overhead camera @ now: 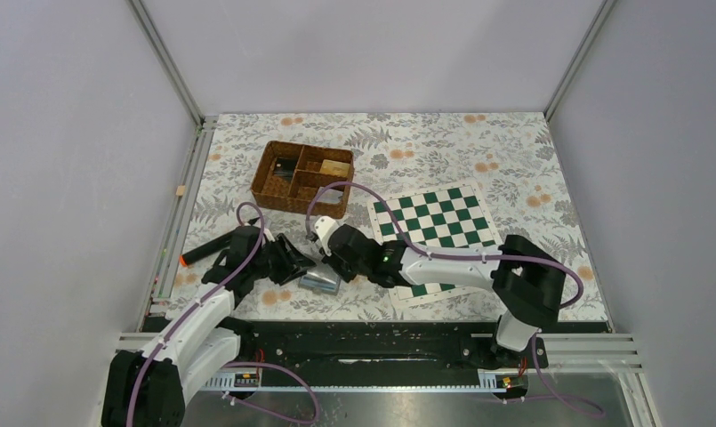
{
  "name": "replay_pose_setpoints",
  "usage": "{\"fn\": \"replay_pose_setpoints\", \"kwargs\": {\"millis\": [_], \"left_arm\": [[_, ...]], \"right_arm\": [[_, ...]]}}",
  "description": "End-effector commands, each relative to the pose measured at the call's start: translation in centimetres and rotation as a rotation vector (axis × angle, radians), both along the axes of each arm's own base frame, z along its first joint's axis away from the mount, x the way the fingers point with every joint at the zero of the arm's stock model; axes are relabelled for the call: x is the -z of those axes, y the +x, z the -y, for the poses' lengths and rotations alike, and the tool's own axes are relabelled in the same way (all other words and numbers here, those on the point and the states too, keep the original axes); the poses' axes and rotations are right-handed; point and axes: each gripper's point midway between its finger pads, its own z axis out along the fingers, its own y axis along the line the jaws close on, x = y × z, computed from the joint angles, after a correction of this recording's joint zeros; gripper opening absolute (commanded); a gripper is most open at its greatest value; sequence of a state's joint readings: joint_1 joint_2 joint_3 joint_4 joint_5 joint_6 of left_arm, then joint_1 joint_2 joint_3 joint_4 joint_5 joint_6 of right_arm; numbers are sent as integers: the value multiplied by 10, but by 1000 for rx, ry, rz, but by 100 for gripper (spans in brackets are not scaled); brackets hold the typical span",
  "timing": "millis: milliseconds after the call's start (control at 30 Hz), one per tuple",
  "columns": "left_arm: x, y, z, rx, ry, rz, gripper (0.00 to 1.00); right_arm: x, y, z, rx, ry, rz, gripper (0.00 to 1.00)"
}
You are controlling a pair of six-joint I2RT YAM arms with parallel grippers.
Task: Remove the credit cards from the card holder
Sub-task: Open the card holder at the center of the board.
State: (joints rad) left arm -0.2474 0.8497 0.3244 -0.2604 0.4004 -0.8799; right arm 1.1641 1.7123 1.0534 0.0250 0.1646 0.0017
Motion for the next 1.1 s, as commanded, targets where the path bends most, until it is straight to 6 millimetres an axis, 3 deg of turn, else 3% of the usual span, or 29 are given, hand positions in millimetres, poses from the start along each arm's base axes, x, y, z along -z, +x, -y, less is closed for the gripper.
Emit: {"fn": "replay_pose_setpoints", "kwargs": {"millis": [0, 200, 367, 633, 1000, 1067], "left_arm": [[-23, 10, 5, 36, -18, 84, 42], [-25, 6, 17, 80, -4, 88, 39], [-26, -1, 35, 141, 25, 79, 38], [-10, -7, 41, 175, 44, 50, 28], [19, -10, 10, 130, 258, -15, 19], [22, -9, 3, 104, 295, -23, 17]], "right_arm": [[-30, -22, -2, 106, 94, -179, 0], [-24, -29, 11, 292, 98, -328, 0], [-23, -24, 19, 388, 138, -381, 0], [-20, -17, 28, 463, 292, -516, 0], [-3, -13, 42, 515, 366, -625, 0], [4, -11, 48, 537, 350, -624, 6]]}}
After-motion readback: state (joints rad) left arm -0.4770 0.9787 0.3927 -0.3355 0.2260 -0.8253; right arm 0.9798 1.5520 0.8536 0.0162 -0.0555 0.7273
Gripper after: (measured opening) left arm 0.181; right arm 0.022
